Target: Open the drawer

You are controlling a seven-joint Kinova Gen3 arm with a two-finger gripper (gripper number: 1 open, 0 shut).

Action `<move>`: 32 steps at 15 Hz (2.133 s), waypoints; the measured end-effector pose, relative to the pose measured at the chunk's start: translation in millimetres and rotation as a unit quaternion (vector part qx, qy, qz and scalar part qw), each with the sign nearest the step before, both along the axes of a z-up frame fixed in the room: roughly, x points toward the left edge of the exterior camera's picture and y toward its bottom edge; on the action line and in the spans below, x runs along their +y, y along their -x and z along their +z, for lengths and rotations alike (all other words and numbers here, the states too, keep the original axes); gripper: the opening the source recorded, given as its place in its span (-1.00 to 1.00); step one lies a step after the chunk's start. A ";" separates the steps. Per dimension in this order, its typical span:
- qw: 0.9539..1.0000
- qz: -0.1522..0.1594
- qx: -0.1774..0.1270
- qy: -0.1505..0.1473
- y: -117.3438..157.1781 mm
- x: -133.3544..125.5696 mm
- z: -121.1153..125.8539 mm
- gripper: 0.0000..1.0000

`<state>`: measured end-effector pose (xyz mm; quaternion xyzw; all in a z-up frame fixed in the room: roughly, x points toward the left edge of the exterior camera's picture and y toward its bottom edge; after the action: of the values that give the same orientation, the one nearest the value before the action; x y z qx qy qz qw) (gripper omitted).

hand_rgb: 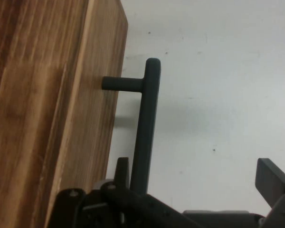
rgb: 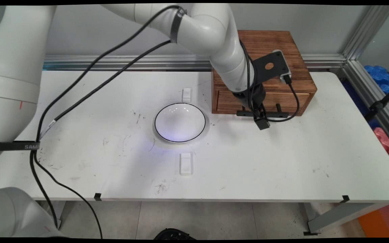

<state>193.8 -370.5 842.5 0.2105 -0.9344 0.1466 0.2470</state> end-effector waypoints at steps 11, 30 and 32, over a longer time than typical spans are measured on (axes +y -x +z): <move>1.000 -0.014 -0.022 0.009 10.8 -17.2 -37.8 1.00; 0.999 -0.029 -0.020 0.000 18.2 -32.2 -64.2 1.00; 0.999 -0.029 -0.020 -0.002 17.7 -32.6 -66.0 1.00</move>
<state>176.0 -403.2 776.5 0.1813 -0.9452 0.1414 0.2317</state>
